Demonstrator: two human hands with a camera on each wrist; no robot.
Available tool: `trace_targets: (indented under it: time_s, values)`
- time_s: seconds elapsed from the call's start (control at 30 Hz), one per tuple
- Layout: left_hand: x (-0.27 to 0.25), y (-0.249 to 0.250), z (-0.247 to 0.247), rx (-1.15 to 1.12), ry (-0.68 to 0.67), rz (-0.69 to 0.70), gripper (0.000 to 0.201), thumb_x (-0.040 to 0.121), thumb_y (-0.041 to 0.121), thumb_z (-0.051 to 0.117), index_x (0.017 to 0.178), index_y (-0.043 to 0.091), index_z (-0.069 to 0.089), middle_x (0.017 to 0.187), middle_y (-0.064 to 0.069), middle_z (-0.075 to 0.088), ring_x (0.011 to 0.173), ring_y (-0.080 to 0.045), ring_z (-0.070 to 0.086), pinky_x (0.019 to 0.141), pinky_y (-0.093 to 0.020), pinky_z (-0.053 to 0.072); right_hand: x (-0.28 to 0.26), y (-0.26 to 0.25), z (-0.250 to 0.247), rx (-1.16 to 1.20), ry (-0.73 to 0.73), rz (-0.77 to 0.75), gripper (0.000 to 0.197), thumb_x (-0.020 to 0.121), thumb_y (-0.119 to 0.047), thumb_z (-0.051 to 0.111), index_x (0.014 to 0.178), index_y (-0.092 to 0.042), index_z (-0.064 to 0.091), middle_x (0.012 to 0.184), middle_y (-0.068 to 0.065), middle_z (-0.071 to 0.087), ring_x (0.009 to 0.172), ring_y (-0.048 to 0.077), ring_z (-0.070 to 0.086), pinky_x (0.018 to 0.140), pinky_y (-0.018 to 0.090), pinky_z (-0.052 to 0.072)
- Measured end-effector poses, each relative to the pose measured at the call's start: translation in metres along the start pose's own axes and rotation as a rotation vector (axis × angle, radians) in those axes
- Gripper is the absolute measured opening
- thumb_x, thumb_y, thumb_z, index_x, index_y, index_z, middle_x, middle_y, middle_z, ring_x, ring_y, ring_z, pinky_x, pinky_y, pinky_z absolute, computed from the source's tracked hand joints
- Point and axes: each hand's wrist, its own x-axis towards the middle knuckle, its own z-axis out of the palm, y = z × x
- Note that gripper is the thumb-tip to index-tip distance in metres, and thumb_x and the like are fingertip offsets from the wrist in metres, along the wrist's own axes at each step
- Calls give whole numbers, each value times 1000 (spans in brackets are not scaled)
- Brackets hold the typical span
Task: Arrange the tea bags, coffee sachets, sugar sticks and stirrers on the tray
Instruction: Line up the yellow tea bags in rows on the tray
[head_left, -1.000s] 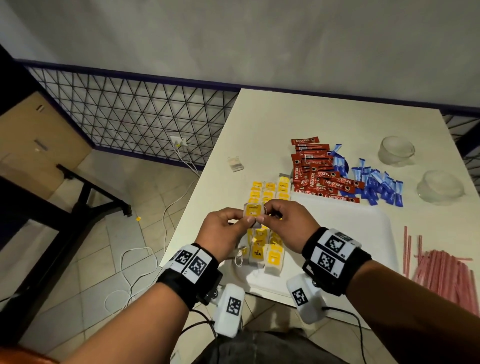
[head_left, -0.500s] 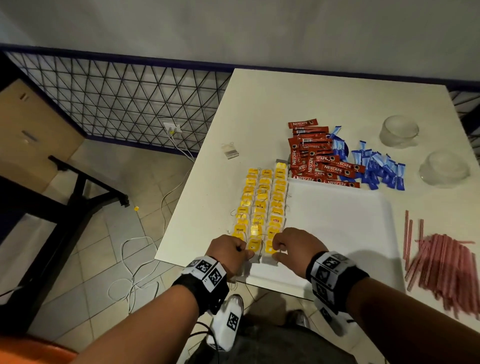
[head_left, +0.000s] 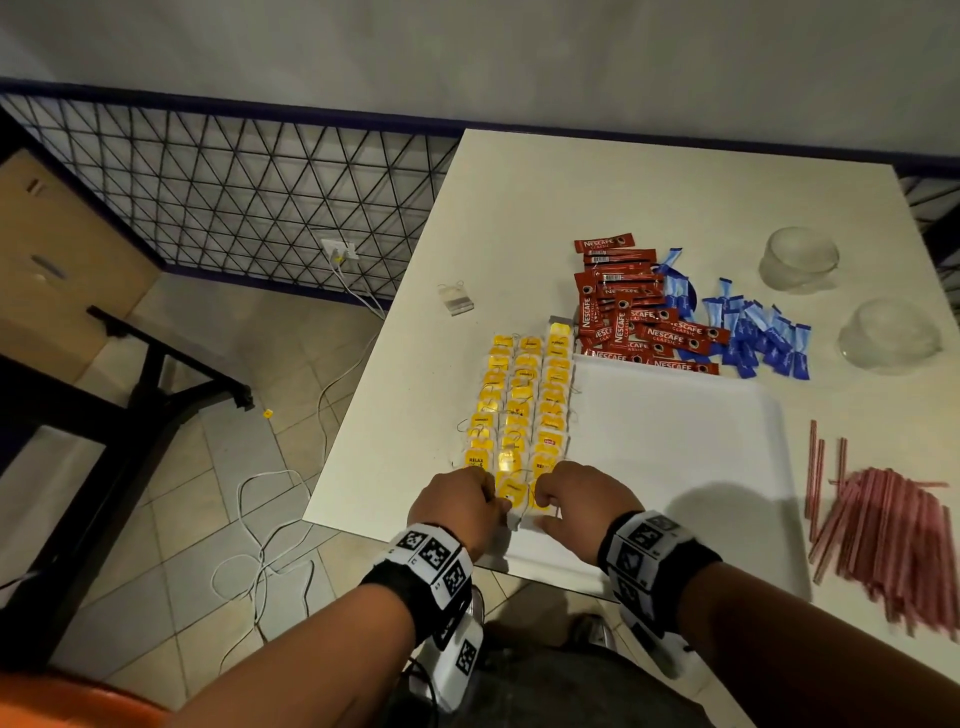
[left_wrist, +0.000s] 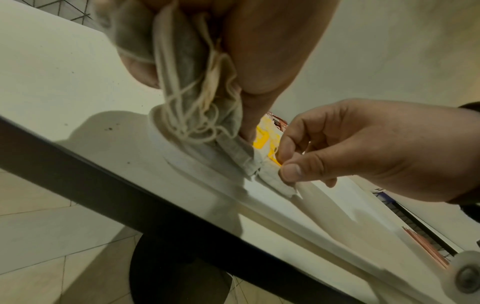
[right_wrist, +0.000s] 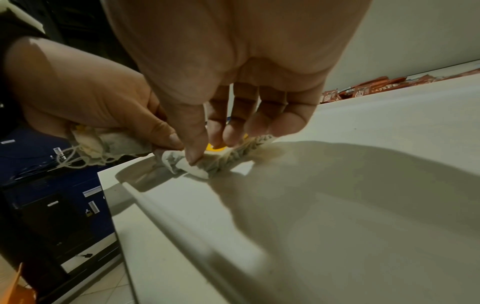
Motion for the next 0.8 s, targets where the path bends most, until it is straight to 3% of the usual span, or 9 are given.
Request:
trace_targets:
  time_s: [0.3, 0.53, 0.7, 0.8]
  values:
    - [-1, 8, -2, 92, -38, 46, 13, 90, 28, 51, 78, 30, 46, 98, -3, 65, 89, -26, 61, 76, -32, 49, 4, 1, 2, -15, -9, -9, 16, 88, -38, 57, 101, -28, 54, 108, -4, 50, 97, 21, 54, 80, 33, 46]
    - [-1, 13, 0, 182, -57, 156, 14, 85, 36, 59, 96, 26, 60, 92, 2, 66, 87, -24, 62, 75, -31, 51, 5, -1, -1, -13, -22, -9, 27, 88, -49, 58, 105, -27, 55, 109, -5, 50, 99, 19, 54, 82, 33, 46]
    - [2, 12, -10, 126, -70, 175, 13, 83, 37, 63, 88, 26, 60, 91, 2, 68, 85, -22, 63, 76, -33, 53, 4, -1, -1, -17, -22, -13, 22, 89, -42, 58, 105, -27, 54, 111, -4, 50, 101, 21, 54, 83, 33, 46]
    - [7, -8, -35, 89, 5, 163, 22, 79, 37, 68, 97, 28, 61, 95, 4, 69, 87, -21, 63, 77, -31, 52, 4, 1, -2, -18, -32, -21, 20, 89, -36, 57, 106, -27, 54, 112, -3, 50, 102, 22, 54, 83, 32, 46]
